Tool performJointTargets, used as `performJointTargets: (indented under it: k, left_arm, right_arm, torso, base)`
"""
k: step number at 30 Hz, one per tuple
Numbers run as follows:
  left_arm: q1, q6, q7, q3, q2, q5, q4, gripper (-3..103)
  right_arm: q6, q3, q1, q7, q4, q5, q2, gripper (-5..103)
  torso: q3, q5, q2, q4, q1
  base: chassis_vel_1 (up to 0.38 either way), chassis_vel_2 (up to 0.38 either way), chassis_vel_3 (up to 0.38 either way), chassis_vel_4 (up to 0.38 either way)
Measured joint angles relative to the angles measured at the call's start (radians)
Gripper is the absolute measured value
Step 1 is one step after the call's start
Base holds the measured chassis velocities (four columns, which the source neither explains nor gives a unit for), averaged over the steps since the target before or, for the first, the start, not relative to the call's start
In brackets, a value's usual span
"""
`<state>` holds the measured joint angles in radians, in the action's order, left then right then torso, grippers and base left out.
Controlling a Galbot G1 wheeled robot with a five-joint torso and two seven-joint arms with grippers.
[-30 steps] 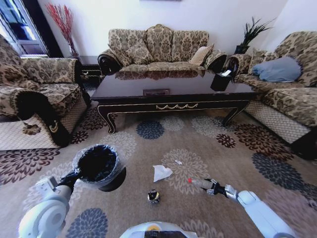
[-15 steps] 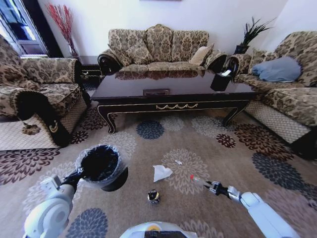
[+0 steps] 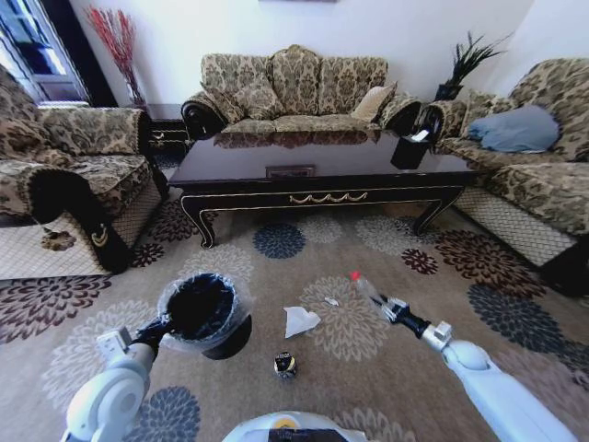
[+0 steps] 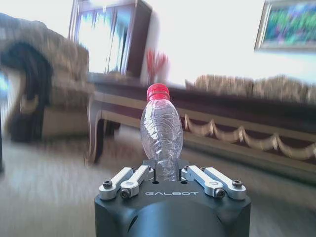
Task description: Move to the front of the table and pick up the trash from the floor, then place it into the trash bin.
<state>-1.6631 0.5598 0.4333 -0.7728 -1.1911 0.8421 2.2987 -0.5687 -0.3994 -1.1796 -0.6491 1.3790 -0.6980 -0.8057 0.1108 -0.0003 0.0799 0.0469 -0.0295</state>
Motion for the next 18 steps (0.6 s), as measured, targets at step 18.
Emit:
performJointTargets:
  k: [18]
  left_arm:
    - [0.061,0.012,-0.037,0.157,0.077,0.031,-0.046,4]
  right_arm:
    - [-0.005,0.191,0.071,0.275,0.493,-0.079,-0.02,19]
  torso:
    - [0.0,0.0002,0.0,0.0003,0.0]
  base:
    - [0.0,0.0,0.0,0.0]
